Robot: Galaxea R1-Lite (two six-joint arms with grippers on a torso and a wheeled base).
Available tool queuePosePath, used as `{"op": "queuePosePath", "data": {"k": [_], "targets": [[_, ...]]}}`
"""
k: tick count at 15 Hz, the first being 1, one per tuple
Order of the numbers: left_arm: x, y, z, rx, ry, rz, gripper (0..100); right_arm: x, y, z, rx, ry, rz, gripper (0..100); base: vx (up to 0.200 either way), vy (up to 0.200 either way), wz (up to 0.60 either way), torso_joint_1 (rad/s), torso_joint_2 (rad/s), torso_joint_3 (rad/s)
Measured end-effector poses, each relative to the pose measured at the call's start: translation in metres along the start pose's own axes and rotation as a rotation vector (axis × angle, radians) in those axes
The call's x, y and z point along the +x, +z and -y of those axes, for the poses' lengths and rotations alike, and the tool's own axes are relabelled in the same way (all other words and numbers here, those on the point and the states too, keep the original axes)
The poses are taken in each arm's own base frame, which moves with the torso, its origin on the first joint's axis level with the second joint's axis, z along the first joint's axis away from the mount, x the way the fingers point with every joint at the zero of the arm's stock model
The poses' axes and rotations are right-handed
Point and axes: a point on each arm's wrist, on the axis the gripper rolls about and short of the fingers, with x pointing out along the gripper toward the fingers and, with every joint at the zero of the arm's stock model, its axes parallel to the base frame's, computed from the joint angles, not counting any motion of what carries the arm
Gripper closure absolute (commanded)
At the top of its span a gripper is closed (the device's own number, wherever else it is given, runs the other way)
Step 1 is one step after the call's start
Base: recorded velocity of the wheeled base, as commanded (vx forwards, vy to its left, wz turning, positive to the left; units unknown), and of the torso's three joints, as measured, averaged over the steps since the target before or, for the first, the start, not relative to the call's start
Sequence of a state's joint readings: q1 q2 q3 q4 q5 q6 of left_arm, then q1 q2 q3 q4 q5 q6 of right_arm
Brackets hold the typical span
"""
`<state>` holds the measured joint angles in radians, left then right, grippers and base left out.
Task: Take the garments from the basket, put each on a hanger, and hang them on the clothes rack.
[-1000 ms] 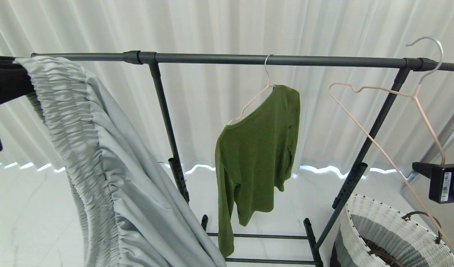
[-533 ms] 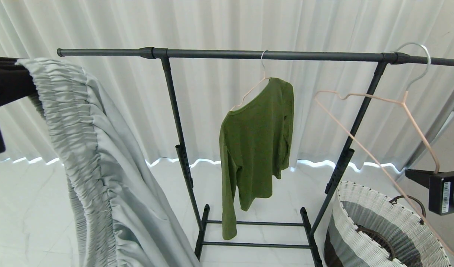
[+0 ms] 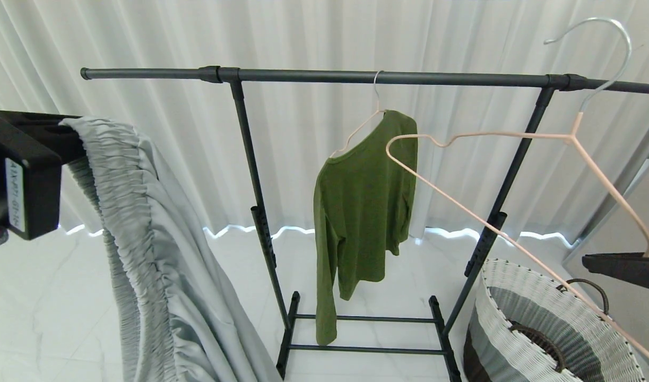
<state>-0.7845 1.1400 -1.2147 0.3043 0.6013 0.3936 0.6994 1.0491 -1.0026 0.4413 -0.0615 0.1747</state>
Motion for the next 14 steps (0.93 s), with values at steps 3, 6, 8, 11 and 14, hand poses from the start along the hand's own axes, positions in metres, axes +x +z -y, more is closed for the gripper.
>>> {"op": "queuePosePath", "data": {"k": [3, 6, 8, 11, 14], "targets": [[0.018, 0.006, -0.002, -0.013, 0.111, -0.067, 100, -0.006, 0.004, -0.016, -0.058, 0.118, -0.014, 100, 0.000, 0.000, 0.00, 0.000, 0.00, 0.000], [0.038, 0.020, 0.003, -0.128, 0.126, -0.066, 100, -0.003, 0.007, -0.035, -0.120, 0.235, -0.038, 100, 0.000, 0.000, 0.00, 0.000, 0.00, 0.000], [0.052, 0.030, 0.008, -0.204, 0.128, -0.063, 100, 0.001, 0.009, -0.047, -0.154, 0.294, -0.055, 100, 0.000, 0.000, 0.00, 0.000, 0.00, 0.000], [0.072, 0.036, 0.016, -0.279, 0.135, -0.080, 100, 0.000, 0.007, -0.063, -0.198, 0.378, -0.076, 100, 0.000, 0.000, 0.00, 0.000, 0.00, 0.000], [0.084, 0.038, 0.020, -0.284, 0.145, -0.096, 100, -0.003, 0.005, -0.073, -0.230, 0.449, -0.089, 100, 0.000, 0.000, 0.00, 0.000, 0.00, 0.000]]}}
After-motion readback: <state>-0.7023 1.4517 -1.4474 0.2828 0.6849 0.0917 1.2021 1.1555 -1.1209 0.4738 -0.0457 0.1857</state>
